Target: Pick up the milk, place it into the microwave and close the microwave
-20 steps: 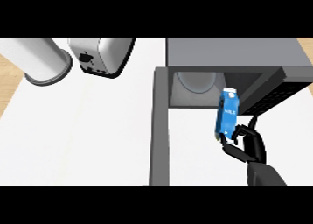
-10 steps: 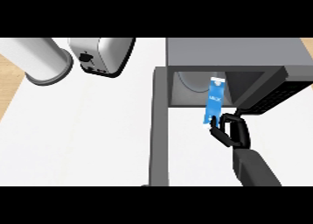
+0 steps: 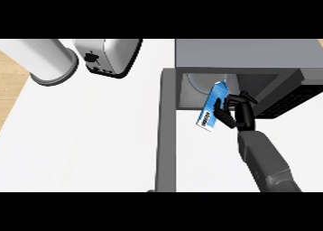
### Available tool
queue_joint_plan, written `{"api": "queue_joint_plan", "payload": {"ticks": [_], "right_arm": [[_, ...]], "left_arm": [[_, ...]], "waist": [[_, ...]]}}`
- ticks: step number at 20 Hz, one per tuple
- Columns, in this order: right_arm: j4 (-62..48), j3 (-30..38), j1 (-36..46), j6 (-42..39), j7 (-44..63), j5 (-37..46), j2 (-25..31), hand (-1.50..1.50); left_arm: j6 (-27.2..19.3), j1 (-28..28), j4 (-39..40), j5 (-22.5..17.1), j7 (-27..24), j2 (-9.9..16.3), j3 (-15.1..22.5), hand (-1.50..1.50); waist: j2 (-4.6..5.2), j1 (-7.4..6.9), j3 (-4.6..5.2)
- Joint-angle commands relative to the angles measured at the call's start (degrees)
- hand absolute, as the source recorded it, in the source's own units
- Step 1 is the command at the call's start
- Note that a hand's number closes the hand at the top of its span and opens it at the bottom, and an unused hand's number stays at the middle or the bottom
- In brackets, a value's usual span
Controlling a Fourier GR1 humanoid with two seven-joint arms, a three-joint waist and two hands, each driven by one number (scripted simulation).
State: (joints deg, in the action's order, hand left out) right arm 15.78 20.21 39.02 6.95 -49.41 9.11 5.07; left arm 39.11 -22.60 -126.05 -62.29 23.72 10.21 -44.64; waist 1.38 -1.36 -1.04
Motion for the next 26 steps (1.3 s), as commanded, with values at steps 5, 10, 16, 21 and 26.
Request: {"api": "queue_joint_plan", "payload": {"ticks": [5, 10, 16, 21, 26], "right_arm": [[-1.9, -1.0, 10.7, 2.0, 6.0, 1.6, 5.7, 1.50], [-3.8, -2.5, 12.8, 6.4, 8.1, 3.4, 10.0, 1.50], [-5.7, -2.0, 14.3, 13.6, 9.0, 2.8, 11.9, 1.50], [-7.5, -2.7, 17.4, 14.6, 11.9, 3.9, 14.1, 1.50], [-7.6, -2.0, 18.7, 14.5, 11.4, 3.4, 15.6, 1.50]], "left_arm": [[-0.6, 3.8, 1.4, 0.4, 0.1, 2.1, 0.8, -1.50], [0.2, 5.1, 2.1, 1.7, -0.1, 1.2, 2.3, -1.50], [0.3, 4.9, 2.3, 0.0, 0.4, 2.7, 2.1, -1.50], [-0.7, 8.0, 2.5, 1.0, 0.6, 3.9, 3.3, -1.50], [-0.9, 10.3, 5.0, 2.4, 0.0, 4.8, 2.7, -1.50]], "waist": [[-0.22, -1.85, 0.90], [0.65, -2.97, 0.95], [0.90, -4.85, 0.85], [2.16, -5.73, 0.65], [2.76, -6.00, 0.60]]}}
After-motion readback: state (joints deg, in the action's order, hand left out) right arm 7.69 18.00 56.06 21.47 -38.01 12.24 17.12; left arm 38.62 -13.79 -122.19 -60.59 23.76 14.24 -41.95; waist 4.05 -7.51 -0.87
